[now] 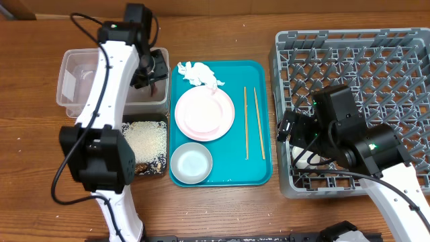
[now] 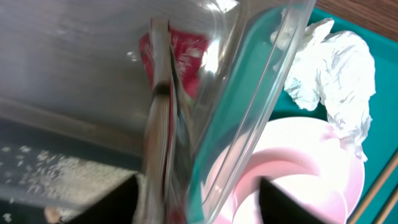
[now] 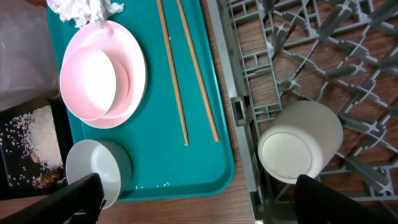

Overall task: Sort waste into correct bins and load items into the dishwasher
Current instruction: 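Grasp the white tissue with the left gripper and drop it in the clear bin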

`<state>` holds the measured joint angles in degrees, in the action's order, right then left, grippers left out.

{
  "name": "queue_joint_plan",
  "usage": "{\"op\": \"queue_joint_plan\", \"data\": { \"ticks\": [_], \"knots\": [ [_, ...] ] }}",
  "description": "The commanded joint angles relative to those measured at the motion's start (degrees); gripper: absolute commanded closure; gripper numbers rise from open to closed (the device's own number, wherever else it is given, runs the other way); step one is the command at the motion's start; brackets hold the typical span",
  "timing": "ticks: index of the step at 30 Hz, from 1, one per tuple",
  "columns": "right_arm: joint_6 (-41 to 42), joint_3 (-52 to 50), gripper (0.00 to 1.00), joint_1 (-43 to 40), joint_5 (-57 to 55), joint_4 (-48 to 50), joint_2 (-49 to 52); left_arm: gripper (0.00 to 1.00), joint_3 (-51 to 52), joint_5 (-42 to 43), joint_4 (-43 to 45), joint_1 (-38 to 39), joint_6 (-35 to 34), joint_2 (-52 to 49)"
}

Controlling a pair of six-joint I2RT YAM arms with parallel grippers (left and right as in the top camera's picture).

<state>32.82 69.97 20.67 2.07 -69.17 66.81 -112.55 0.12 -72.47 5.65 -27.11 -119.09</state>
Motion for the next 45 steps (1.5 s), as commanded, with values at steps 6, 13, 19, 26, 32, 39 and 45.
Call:
{"op": "queue_joint_plan", "data": {
  "ticks": [6,13,19,26,32,39,45],
  "knots": [
    [0.24,0.81,0.00,-0.17,-0.46,0.50,-0.24,0.00,-3.43,2.47,7.65,2.12,2.45,-0.09],
    [0.24,0.81,0.00,-0.17,-0.48,1.33,-0.24,0.01,-2.97,-1.66,19.30,12.66,15.56,-8.04],
    [0.24,0.81,0.00,-0.17,-0.44,1.31,-0.24,0.12,-2.99,-6.75,22.64,16.33,5.11,-16.22],
    [0.24,0.81,0.00,-0.17,-0.46,1.33,-0.24,0.62,-2.99,-6.01,23.65,16.06,-0.72,-19.19],
    [0.22,0.81,0.00,-0.17,-0.48,1.31,-0.24,0.96,-9.05,4.26,18.34,15.61,-0.79,-16.35],
    [0.22,0.81,0.00,-0.17,-0.48,1.29,-0.24,0.96,-19.26,0.98,5.88,12.17,-0.79,-5.73],
    [0.22,0.81,0.00,-0.17,-0.48,1.36,-0.24,0.96,-18.73,-6.62,-8.59,5.60,-0.74,-1.51]
  ]
}}
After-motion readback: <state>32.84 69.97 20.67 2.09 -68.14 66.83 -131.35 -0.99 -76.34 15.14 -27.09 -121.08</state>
